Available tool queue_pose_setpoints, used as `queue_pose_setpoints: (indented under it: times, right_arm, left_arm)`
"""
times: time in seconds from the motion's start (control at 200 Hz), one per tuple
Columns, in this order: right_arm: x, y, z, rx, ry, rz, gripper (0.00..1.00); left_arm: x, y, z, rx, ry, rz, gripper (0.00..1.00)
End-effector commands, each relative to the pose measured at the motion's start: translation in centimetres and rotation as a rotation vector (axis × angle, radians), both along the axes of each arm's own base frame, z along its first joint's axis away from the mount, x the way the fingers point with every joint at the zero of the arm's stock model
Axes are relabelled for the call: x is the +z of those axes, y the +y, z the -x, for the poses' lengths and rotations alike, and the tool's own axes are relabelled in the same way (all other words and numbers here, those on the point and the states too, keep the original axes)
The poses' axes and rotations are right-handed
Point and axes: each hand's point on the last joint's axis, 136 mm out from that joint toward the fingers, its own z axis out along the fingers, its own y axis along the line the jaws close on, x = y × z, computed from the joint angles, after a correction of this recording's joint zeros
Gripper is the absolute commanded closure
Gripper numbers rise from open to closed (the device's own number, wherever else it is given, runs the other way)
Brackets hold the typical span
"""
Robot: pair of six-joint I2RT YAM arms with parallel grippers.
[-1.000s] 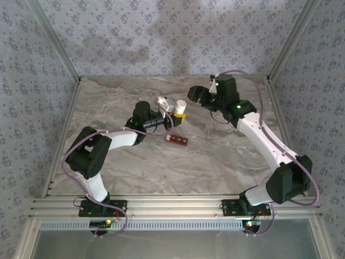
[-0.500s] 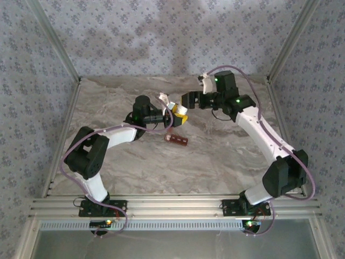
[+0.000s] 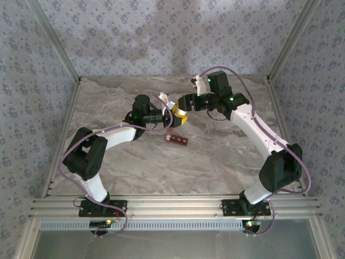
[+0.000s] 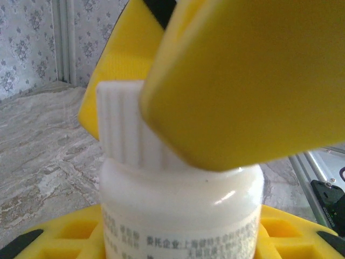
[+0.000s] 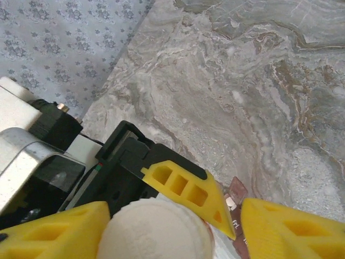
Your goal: Sort the pills into containers
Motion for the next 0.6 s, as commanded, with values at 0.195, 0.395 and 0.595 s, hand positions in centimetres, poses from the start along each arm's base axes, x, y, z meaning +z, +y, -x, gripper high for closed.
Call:
queue_pose_setpoints:
  times: [0.195,0.395,0.595]
  right_arm:
    - [-0.6,0.4,0.2,0.0,0.017,0.004,0.59]
    - [-1.6,0.9,0.6,-0.052,0.063,-0.013,0.72]
    - [-2.0,1.4,0.9,-0.079,0.062,-0.019,0.66]
  left_arm:
    - [3.7,0.2,0.5,-0.026,-0.073,0.053,1.0]
    - [3.7,0.2,0.2,-0.013,-0.076,0.058,1.0]
    - [3.6,0.2,0.1,-0.005,-0.08,0.056,1.0]
